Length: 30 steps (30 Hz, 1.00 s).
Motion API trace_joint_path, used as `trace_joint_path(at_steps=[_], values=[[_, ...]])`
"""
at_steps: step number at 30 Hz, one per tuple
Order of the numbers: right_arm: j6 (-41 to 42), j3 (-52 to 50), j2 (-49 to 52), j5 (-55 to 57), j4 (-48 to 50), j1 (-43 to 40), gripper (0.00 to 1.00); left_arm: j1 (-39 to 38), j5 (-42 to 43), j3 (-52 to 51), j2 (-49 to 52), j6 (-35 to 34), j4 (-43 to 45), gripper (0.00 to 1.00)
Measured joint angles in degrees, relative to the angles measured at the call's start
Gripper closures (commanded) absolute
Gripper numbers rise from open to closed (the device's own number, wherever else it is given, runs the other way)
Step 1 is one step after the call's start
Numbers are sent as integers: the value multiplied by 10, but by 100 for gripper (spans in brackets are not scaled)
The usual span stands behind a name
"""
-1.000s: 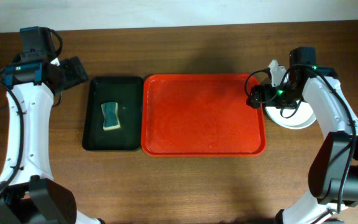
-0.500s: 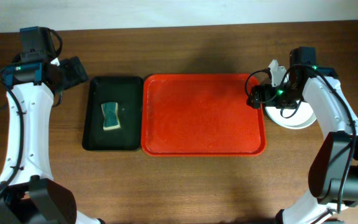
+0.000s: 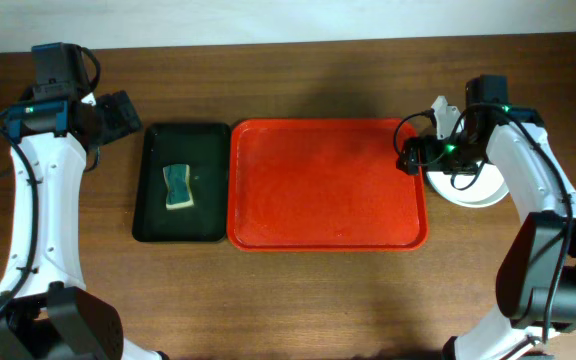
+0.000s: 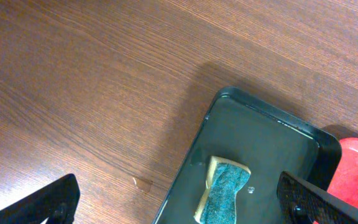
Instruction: Clean dirty plates on tray and stack at the side
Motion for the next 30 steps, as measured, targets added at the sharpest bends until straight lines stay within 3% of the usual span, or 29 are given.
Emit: trace_joint_path(at_steps=[4, 11, 22, 30], values=[[0, -11, -79, 0, -1, 19, 2, 0, 0, 0, 0, 0, 0, 1], [0, -7, -361, -1, 1, 28, 1, 0, 0, 0, 0, 0, 0, 1], [-1, -7, -582, 100, -2, 28, 1, 0, 0, 0, 0, 0, 0, 1], [-3, -7, -753, 115, -26, 28, 2, 0, 0, 0, 0, 0, 0, 1]])
